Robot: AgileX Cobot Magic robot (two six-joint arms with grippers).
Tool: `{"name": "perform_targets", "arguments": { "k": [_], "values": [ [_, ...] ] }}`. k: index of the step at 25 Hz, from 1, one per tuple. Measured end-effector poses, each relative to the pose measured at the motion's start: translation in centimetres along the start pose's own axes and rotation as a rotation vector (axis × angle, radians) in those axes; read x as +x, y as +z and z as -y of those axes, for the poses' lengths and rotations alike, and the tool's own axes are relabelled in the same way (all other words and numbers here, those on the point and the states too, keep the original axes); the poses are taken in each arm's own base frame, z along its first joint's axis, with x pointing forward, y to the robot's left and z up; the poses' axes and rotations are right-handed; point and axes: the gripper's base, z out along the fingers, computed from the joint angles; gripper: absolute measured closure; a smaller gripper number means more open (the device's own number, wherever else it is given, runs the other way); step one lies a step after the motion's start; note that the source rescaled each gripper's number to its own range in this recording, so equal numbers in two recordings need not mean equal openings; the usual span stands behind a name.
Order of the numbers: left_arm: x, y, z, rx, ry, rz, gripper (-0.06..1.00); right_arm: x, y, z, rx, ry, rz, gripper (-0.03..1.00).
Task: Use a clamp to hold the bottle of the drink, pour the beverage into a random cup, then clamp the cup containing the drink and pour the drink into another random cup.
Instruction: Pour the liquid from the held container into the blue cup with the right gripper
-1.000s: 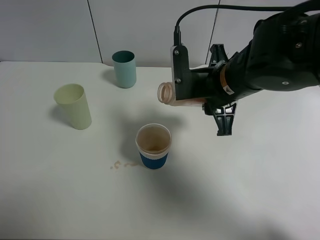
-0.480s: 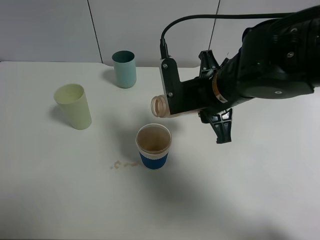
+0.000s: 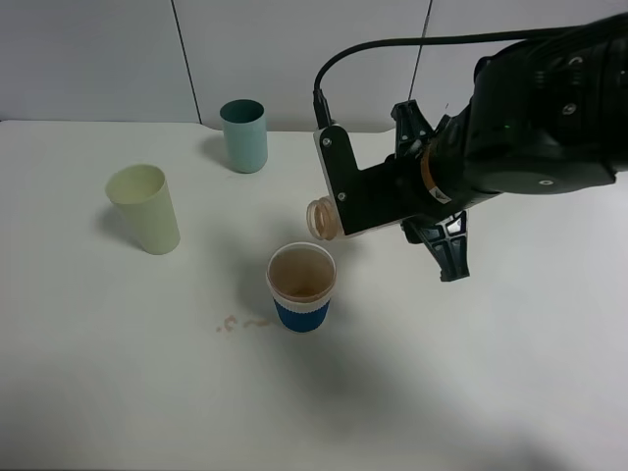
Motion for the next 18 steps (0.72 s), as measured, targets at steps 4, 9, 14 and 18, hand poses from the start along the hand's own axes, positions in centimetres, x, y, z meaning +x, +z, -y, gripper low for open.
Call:
{"name": "perform_targets", "arguments": {
  "k": [4,9,14,18],
  "values": [
    [0.0,0.0,0.0,0.000,0.000,0.000,0.05,-0.4,1.5,-0.6,-0.045,-0.026,-0.028,0.94],
    [0.0,0.0,0.0,0.000,0.000,0.000,0.05,-1.0,2.4,-1.0,-0.067,-0.048,-0.023,0.94],
    [0.0,0.0,0.0,0.000,0.000,0.000,0.05,-1.7,1.9,0.4,-0.023,-0.033,0.003,0.95],
    [0.0,0.0,0.0,0.000,0.000,0.000,0.05,-1.8,1.5,1.5,0.015,-0.036,-0.006,0.95]
  ]
}}
